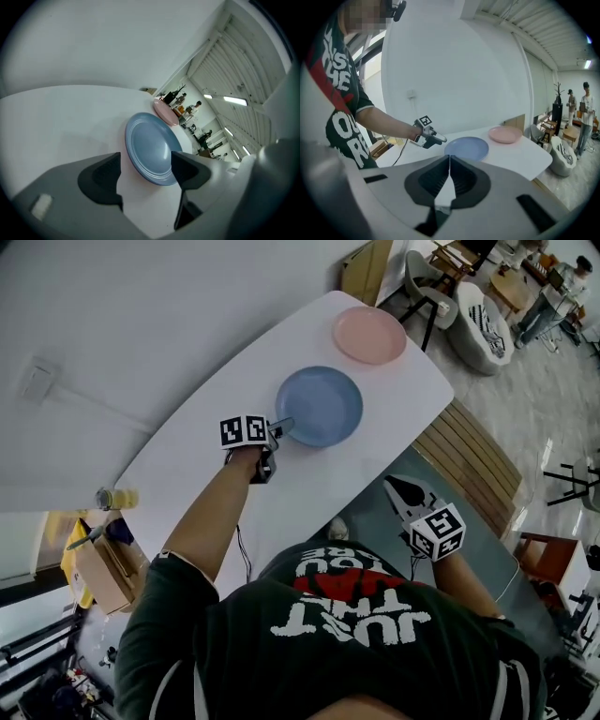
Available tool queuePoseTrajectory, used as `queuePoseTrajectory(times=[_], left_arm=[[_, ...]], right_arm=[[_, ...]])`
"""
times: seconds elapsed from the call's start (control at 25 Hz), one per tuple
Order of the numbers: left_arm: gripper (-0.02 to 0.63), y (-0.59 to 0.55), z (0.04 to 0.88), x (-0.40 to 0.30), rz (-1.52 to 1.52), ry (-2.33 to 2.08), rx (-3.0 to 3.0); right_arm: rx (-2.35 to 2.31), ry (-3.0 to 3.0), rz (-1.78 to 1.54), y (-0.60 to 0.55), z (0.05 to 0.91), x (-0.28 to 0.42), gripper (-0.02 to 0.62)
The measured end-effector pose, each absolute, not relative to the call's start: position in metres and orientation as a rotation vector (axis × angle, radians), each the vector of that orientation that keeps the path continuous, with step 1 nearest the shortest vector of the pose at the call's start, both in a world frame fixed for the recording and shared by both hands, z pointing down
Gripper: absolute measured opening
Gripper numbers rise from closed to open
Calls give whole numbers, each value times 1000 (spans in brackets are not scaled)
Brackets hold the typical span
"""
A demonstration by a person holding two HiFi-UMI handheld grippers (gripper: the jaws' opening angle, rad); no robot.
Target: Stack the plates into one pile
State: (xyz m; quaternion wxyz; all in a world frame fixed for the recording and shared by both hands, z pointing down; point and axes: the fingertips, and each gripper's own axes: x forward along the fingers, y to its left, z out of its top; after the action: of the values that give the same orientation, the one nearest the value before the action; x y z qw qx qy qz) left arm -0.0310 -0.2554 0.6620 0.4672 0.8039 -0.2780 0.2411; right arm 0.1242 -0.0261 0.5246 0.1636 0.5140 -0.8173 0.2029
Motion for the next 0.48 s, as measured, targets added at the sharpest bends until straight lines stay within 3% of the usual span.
queuePoseTrajectory(times=[0.24, 0.32, 0.4, 0.48], left_arm=[[304, -199, 581, -73, 309, -618, 2223], [208, -167, 562, -87, 246, -643, 2297], [64, -136, 551, -97, 223, -703, 2343], [9, -110, 545, -101, 209, -745, 2366]], right_arm=[[1400, -2389, 528, -40, 511, 123, 6], [1365, -2415, 506, -45, 507, 126, 6], [1320, -2444, 479, -51, 504, 130, 6], [1274, -2471, 447, -57, 499, 131, 6]])
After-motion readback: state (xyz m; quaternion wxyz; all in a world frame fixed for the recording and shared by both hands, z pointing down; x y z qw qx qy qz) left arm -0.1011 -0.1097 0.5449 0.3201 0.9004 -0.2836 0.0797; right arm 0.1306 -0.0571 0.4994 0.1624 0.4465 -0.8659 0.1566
